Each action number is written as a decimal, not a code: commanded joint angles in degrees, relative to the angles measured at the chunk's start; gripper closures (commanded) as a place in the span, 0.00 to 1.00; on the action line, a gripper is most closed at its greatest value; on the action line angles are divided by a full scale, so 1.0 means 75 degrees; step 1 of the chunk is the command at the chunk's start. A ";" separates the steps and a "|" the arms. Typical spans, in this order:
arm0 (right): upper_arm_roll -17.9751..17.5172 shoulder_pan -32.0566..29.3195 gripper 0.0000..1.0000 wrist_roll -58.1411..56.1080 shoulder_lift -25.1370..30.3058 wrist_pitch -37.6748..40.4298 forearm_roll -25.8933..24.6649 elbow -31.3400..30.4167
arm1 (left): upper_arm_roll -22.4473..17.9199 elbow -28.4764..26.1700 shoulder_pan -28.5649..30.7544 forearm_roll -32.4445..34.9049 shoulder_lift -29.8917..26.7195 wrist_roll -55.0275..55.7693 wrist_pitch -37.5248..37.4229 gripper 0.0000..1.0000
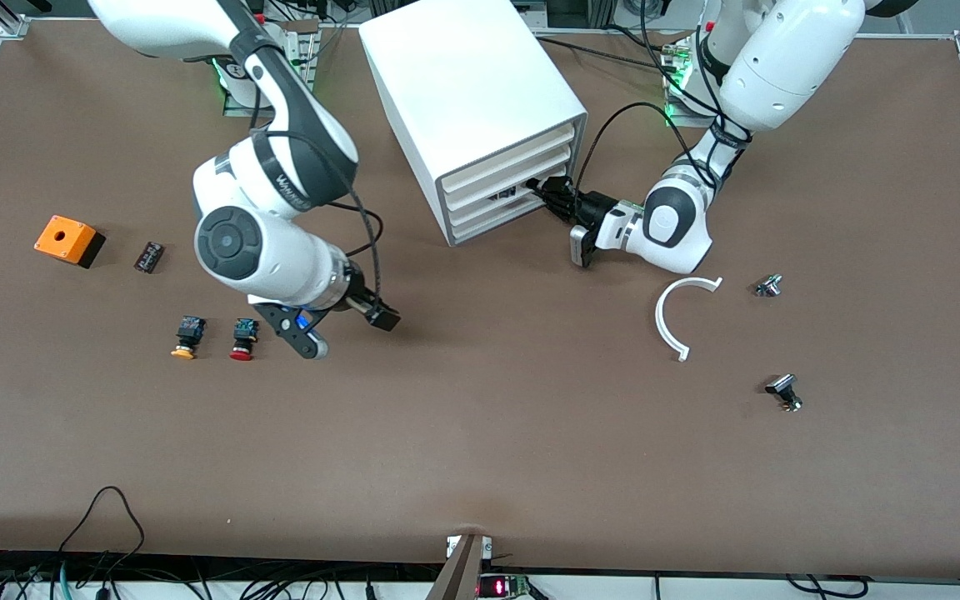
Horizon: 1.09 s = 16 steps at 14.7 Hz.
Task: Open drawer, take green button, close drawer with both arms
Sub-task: 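Pull the drawer open with the left gripper while the right gripper approaches, then reach the right gripper into the open drawer and grasp the green button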
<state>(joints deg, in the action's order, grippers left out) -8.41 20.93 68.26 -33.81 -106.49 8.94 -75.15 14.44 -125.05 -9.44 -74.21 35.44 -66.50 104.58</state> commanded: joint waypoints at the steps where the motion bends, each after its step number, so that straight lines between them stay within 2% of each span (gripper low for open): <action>1: 0.0020 0.0197 0.02 0.0658 -0.0425 0.0101 0.0074 0.0807 | -0.0085 0.0114 0.0087 -0.0090 -0.0050 0.0078 0.0013 1.00; 6: 0.0032 0.0666 0.02 0.1690 -0.0917 0.0054 0.0062 0.1697 | -0.0670 0.0887 0.0180 0.0611 0.0126 0.0335 -0.0034 1.00; 9: 0.0044 0.0947 0.02 0.2311 -0.1163 -0.0004 0.0050 0.2131 | -0.0788 0.1367 0.0332 0.0836 0.0312 0.0453 -0.0034 1.00; 16: 0.0102 0.1860 0.02 0.3602 -0.1409 -0.0531 -0.0043 0.2203 | -0.0964 0.2622 0.0837 0.1457 0.0922 0.0465 -0.0069 1.00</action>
<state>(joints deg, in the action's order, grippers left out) -8.34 32.34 92.41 -42.06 -109.67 8.92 -61.22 7.62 -109.39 -4.08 -65.82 39.73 -64.60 104.46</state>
